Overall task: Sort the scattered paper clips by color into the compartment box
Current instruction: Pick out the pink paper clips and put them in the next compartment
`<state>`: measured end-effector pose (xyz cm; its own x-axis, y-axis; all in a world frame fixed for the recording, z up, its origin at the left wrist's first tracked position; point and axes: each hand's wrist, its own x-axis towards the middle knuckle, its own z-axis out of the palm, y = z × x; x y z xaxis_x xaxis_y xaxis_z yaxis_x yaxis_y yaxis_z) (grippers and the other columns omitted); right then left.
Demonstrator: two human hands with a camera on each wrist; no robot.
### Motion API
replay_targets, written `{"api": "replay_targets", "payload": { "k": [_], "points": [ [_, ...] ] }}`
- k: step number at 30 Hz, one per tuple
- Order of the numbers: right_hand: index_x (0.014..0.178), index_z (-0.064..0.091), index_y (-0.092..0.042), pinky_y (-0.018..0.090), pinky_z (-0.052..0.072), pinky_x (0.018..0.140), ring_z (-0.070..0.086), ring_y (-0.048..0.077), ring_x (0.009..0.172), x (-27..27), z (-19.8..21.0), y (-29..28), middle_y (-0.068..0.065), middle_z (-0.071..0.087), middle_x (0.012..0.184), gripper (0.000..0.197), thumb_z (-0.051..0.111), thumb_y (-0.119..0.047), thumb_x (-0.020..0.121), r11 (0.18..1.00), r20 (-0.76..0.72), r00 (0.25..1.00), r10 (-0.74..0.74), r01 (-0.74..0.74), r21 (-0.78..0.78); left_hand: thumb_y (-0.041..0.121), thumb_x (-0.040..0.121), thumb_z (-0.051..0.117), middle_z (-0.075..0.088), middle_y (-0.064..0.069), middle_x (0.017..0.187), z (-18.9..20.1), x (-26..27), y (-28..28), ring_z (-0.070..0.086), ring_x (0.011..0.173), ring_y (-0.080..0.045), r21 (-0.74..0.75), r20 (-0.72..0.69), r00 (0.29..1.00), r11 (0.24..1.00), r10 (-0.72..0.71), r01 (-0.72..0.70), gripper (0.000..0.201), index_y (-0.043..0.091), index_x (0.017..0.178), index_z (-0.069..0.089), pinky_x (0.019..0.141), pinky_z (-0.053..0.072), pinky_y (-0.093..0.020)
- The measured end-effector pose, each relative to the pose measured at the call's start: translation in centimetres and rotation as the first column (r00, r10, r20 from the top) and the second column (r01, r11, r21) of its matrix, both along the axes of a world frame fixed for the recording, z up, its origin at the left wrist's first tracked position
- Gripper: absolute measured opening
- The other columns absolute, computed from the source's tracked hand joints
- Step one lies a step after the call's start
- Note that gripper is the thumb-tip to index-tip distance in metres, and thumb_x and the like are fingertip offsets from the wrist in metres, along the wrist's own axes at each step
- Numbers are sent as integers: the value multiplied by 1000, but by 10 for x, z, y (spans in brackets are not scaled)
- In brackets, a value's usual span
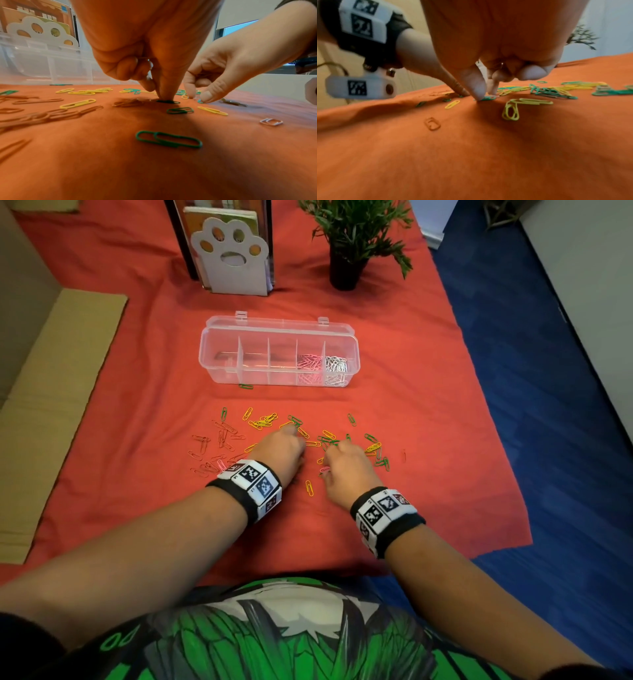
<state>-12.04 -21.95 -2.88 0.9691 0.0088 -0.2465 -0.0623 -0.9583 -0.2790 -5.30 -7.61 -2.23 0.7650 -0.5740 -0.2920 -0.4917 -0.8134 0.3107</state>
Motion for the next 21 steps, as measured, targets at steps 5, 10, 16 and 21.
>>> {"api": "replay_targets", "payload": {
  "k": [5,10,16,21],
  "points": [
    [102,57,-6,41,44,88,53,36,102,5,-2,3,15,55,106,21,50,-11,82,999,-3,1000,22,-22,-43,15,91,45,50,-15,109,-2,-3,0,60,96,-37,57,6,1000,998,26,-26,19,3,100,57,84,50,-47],
    [74,61,-15,25,37,65,47,16,68,21,9,-7,3,51,75,8,61,-13,81,887,-163,962,-219,266,379,16,94,41,61,-18,108,5,4,1,57,102,-33,-118,-150,973,974,175,-194,23,1,103,56,87,41,-37],
    [57,61,-16,19,25,41,42,4,45,35,32,-13,-8,63,52,22,67,1,71,339,-433,795,-425,584,738,1,93,38,52,1,70,27,23,12,51,54,-13,-263,-800,497,548,336,-794,27,21,80,50,45,41,-16],
    [64,58,-12,16,20,38,28,2,33,42,38,-8,-8,54,42,19,57,3,76,150,-557,732,-391,648,747,2,87,29,50,-4,68,53,39,44,51,37,-7,-113,-975,151,221,165,-969,28,12,76,53,44,46,-15]
  ]
}}
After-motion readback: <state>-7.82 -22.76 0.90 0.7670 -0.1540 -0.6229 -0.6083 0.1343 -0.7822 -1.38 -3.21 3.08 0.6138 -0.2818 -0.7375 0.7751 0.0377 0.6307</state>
